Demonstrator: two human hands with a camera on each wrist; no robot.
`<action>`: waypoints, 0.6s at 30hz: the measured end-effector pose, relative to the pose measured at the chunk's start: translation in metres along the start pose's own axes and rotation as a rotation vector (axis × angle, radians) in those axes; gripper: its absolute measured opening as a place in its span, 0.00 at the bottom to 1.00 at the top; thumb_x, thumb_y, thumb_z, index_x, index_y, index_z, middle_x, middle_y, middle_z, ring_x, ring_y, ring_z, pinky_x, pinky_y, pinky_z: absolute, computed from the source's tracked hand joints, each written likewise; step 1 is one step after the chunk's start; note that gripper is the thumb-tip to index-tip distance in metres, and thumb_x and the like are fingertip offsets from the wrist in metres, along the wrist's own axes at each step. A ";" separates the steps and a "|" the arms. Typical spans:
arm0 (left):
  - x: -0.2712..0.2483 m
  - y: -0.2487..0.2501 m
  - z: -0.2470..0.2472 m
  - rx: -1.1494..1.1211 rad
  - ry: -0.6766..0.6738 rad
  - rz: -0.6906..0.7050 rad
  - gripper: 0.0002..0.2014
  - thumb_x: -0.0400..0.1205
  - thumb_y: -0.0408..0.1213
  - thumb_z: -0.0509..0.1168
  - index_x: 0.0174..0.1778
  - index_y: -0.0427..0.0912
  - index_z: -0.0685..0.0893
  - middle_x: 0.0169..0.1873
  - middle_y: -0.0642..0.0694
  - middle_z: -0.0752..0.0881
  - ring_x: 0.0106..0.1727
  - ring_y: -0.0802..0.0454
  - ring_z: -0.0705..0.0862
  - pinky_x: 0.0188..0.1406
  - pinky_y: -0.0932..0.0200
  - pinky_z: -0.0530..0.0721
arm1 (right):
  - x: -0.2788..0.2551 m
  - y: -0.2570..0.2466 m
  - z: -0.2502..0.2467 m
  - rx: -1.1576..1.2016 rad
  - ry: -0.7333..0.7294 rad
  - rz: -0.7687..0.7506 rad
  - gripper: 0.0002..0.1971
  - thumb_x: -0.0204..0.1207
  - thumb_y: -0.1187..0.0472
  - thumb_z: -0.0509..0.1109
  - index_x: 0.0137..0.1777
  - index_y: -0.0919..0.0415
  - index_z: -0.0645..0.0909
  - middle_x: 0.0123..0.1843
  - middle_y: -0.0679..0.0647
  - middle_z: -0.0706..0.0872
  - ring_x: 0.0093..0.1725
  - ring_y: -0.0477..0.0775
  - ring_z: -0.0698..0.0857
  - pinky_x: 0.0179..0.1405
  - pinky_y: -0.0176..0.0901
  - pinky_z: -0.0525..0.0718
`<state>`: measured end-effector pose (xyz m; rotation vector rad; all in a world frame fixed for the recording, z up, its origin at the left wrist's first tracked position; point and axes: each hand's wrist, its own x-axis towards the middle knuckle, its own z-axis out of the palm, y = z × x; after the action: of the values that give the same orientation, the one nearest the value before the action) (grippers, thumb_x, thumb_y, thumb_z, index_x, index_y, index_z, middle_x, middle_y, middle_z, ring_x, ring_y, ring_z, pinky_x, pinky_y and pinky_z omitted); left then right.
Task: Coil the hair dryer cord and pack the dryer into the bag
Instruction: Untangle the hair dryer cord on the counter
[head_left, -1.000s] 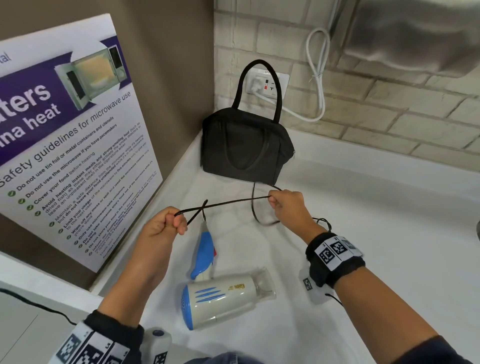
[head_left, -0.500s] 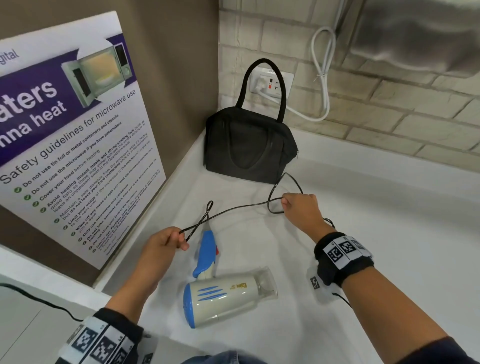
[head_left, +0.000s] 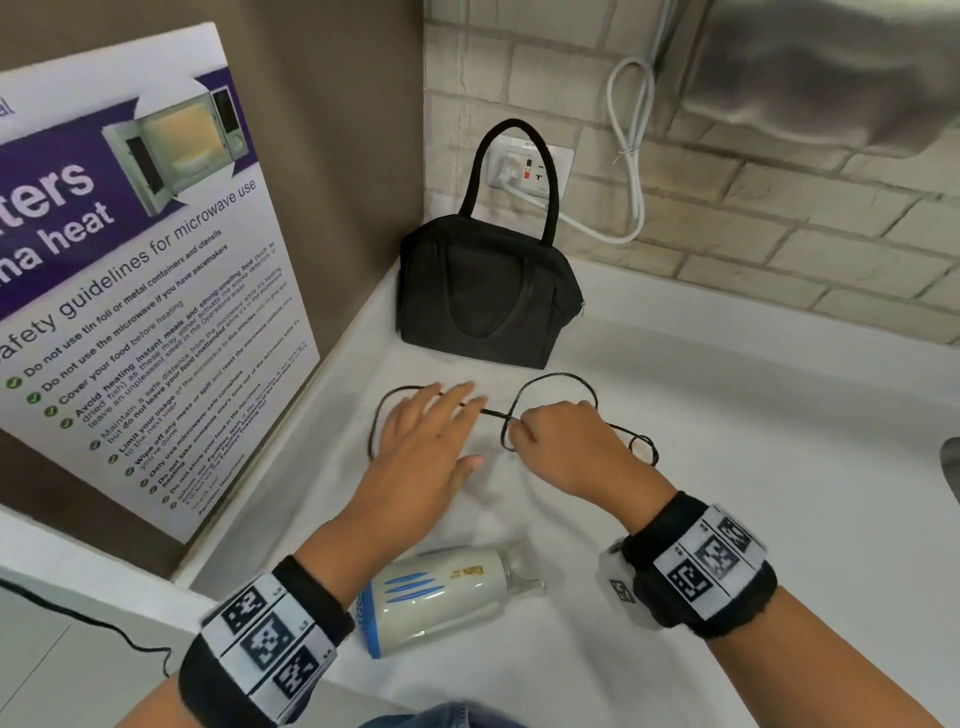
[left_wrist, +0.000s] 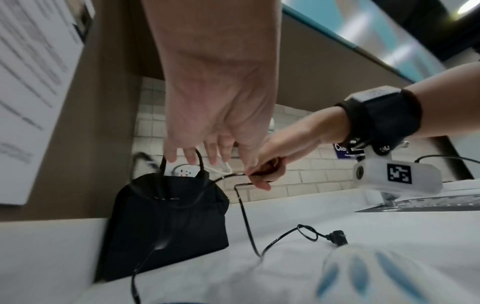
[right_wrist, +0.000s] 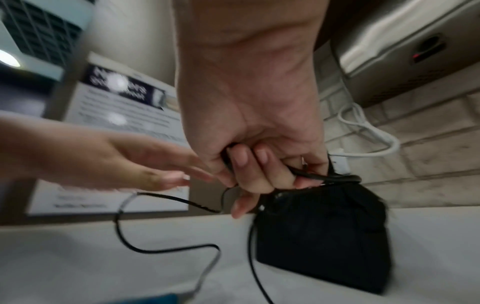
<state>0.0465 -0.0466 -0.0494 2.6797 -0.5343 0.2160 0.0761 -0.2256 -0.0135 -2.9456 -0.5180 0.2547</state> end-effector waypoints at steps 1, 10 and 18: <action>0.003 0.004 0.002 -0.029 -0.012 0.037 0.25 0.82 0.47 0.59 0.76 0.46 0.70 0.76 0.48 0.72 0.79 0.43 0.65 0.78 0.45 0.58 | -0.004 -0.006 -0.002 0.055 -0.012 -0.021 0.21 0.83 0.53 0.49 0.30 0.59 0.72 0.34 0.53 0.81 0.37 0.58 0.78 0.49 0.53 0.75; 0.001 0.013 -0.017 -0.319 -0.056 -0.049 0.14 0.74 0.19 0.59 0.46 0.37 0.86 0.35 0.48 0.78 0.41 0.53 0.75 0.38 0.72 0.69 | -0.025 -0.022 -0.021 0.377 -0.110 -0.162 0.19 0.80 0.43 0.59 0.40 0.57 0.81 0.28 0.43 0.74 0.32 0.43 0.74 0.36 0.37 0.64; -0.008 0.007 -0.034 -0.539 -0.085 -0.240 0.22 0.75 0.18 0.53 0.29 0.51 0.78 0.29 0.49 0.77 0.33 0.55 0.73 0.35 0.70 0.72 | -0.022 -0.004 -0.023 0.442 -0.086 -0.241 0.14 0.78 0.46 0.65 0.46 0.51 0.89 0.33 0.44 0.75 0.42 0.42 0.74 0.46 0.33 0.65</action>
<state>0.0344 -0.0358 -0.0175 2.2019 -0.2429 -0.1000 0.0583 -0.2322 0.0129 -2.4287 -0.7164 0.4090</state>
